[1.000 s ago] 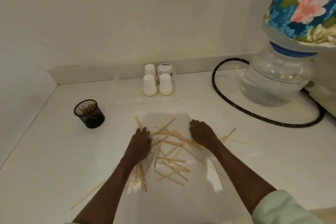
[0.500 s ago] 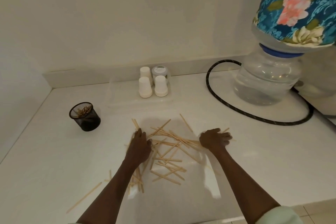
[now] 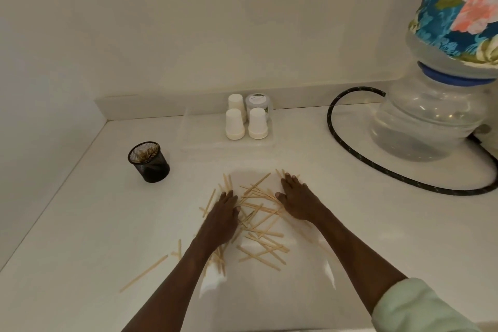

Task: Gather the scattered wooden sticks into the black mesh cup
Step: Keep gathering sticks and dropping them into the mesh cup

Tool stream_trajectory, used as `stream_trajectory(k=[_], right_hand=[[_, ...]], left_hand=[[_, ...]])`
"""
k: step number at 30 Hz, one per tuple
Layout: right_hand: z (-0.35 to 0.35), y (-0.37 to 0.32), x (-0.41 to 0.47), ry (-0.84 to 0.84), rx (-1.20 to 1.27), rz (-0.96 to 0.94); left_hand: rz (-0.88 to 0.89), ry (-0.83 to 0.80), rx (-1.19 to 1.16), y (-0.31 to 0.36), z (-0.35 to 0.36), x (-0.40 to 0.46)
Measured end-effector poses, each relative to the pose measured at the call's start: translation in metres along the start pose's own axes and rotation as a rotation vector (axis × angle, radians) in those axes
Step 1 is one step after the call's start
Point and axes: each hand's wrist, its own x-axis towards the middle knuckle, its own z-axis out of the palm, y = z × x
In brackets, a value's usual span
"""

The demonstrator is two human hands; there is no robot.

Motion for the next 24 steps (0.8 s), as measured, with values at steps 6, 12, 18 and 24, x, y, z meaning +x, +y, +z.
stream_trajectory(k=[6, 12, 18, 24], right_hand=[[0.005, -0.007, -0.010, 0.320, 0.098, 0.064], [0.003, -0.024, -0.006, 0.266, -0.084, 0.246], [0.016, -0.039, -0.008, 0.335, -0.040, 0.093], [0.011, -0.042, -0.018, 0.363, 0.000, 0.014]], left_hand=[[-0.223, 0.248, 0.074, -0.008, -0.001, -0.018], [-0.396, 0.271, 0.046, 0.005, 0.009, -0.029], [-0.346, 0.299, 0.003, 0.026, 0.005, -0.009], [-0.301, 0.323, 0.059, 0.033, 0.000, 0.004]])
